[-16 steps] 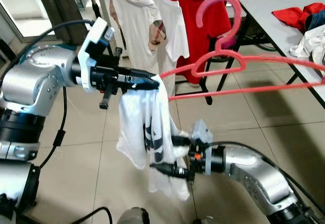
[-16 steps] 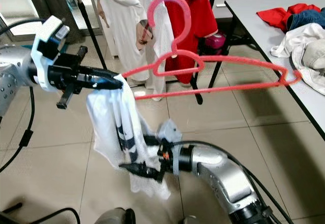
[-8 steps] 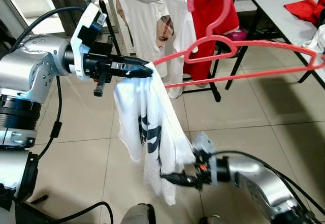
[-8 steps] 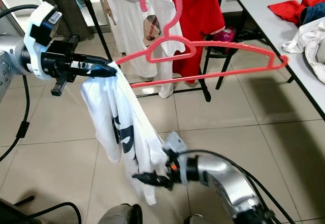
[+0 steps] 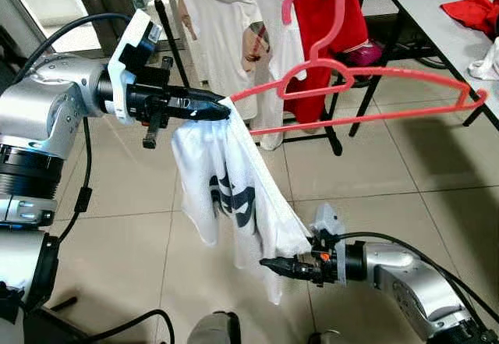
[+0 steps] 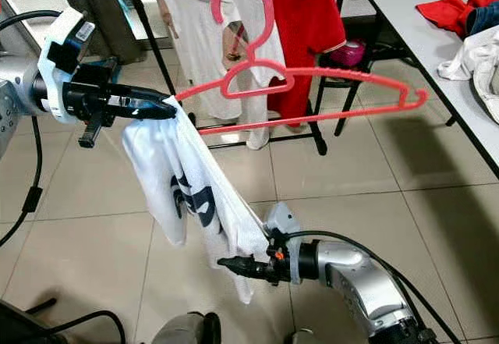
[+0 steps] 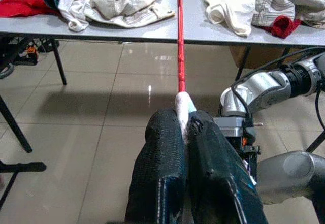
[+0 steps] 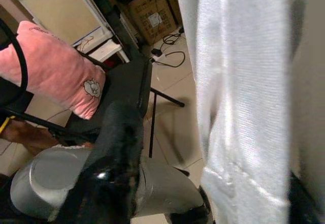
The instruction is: Hang hanger
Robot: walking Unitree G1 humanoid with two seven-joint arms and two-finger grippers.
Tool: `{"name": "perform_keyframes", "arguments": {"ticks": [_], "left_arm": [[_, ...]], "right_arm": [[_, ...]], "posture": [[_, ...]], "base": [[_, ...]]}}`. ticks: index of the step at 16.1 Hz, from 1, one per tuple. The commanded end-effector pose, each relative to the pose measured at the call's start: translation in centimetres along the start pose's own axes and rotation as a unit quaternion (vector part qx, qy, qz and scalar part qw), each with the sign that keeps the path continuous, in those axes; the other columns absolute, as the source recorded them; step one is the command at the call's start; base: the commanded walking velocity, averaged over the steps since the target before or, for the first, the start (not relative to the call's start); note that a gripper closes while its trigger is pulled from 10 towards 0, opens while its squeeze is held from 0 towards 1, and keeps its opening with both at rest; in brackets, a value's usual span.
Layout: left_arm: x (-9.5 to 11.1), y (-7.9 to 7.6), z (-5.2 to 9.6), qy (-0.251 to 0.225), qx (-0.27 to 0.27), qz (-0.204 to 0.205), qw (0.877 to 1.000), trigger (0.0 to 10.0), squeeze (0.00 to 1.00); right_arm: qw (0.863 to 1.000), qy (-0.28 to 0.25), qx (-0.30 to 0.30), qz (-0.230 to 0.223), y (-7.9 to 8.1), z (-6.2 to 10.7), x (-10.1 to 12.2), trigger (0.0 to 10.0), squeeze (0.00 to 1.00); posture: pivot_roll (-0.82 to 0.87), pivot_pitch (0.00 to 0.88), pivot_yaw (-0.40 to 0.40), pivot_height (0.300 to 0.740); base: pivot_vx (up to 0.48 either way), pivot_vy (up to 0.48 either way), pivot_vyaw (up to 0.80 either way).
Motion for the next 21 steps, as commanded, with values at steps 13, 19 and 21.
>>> {"name": "perform_keyframes", "arguments": {"ticks": [13, 19, 21], "left_arm": [[-3.1, -2.9, 1.7, 0.054, 0.022, 0.012, 0.998, 0.0, 0.00], [-3.7, -5.1, 1.8, 0.060, 0.032, 0.028, 0.997, 0.0, 0.00], [-3.7, -6.5, 1.4, 0.065, 0.020, 0.035, 0.997, 0.0, 0.00]], "right_arm": [[0.988, -0.055, -0.143, 0.012, -3.4, 7.1, 1.8, 0.0, 0.00], [0.942, -0.121, -0.305, 0.070, -6.0, 11.5, 4.9, 0.0, 0.00], [0.916, -0.144, -0.365, 0.085, -7.2, 13.4, 6.1, 0.0, 0.00]], "posture": [[0.01, 0.061, 0.120, 0.740], [-0.01, 0.052, 0.113, 0.740], [-0.01, 0.052, 0.110, 0.740]], "base": [[0.000, 0.000, 0.00], [0.000, 0.000, 0.00], [0.000, 0.000, 0.00]]}}
Point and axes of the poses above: a point about 5 cm out from each wrist's last joint towards the gripper, its own z axis pointing back from the gripper into the wrist, its own x axis along the axis of the wrist's last joint, y = z × x, the point moved 3 cm from there along -z, pointing out of the wrist towards the gripper, and after that the axes turned 14 degrees about -z, right-handed, at the moved point
